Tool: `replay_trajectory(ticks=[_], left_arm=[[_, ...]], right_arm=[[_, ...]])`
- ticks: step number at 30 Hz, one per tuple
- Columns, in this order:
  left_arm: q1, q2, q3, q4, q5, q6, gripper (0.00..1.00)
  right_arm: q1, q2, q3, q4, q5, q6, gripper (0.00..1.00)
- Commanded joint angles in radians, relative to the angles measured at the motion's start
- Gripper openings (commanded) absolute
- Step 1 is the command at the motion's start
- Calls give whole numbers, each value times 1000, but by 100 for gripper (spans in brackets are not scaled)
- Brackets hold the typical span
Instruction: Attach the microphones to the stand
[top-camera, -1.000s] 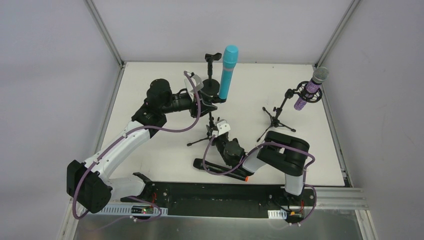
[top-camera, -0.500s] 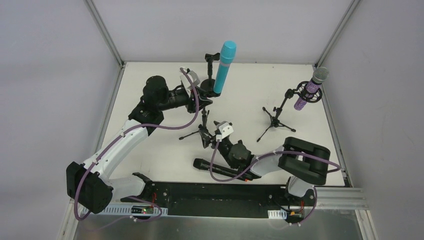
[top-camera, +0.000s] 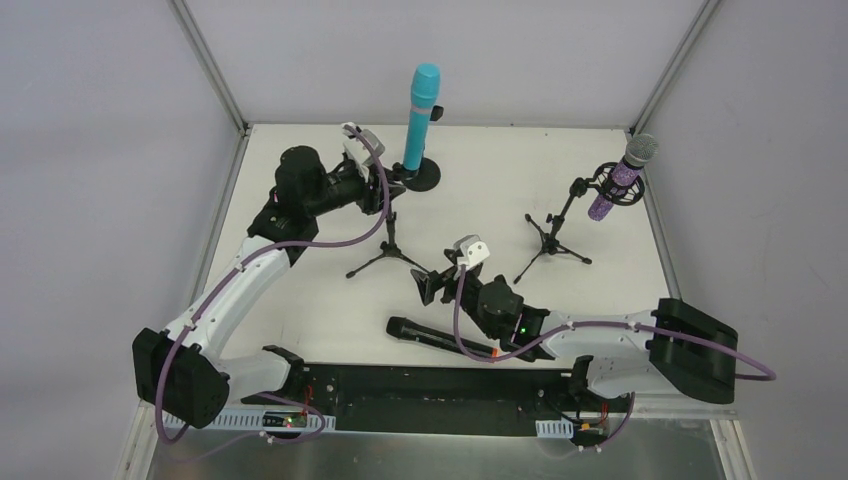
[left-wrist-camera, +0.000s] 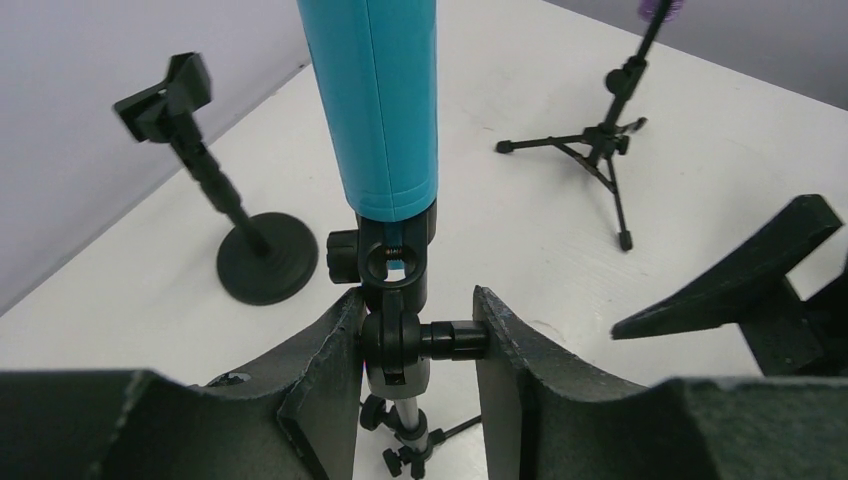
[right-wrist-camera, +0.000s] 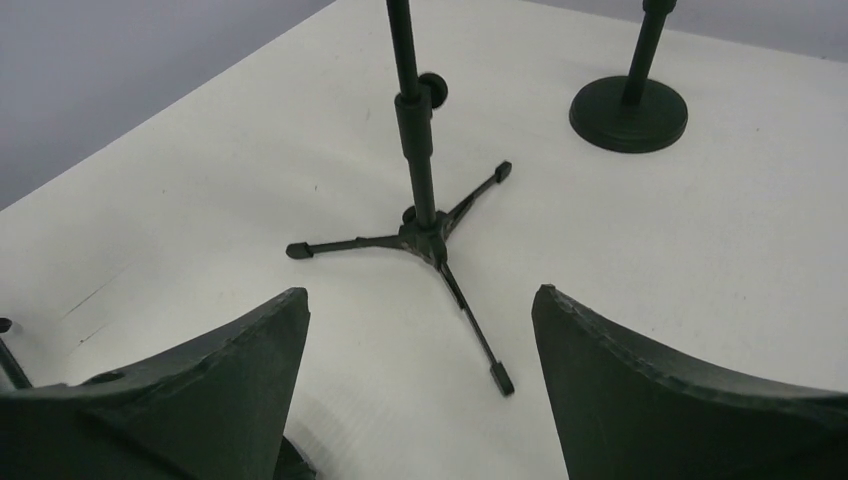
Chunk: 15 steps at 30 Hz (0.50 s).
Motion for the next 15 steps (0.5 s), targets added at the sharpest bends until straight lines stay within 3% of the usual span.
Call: replay_trajectory(ticks=[1, 15], left_arm=[[52, -49, 50, 53, -95, 26, 0], [212, -75, 21, 52, -384, 0, 0]], right_arm=[[-1, -92, 37, -244, -6, 139, 85], [-20, -158, 41, -406, 8, 239, 87]])
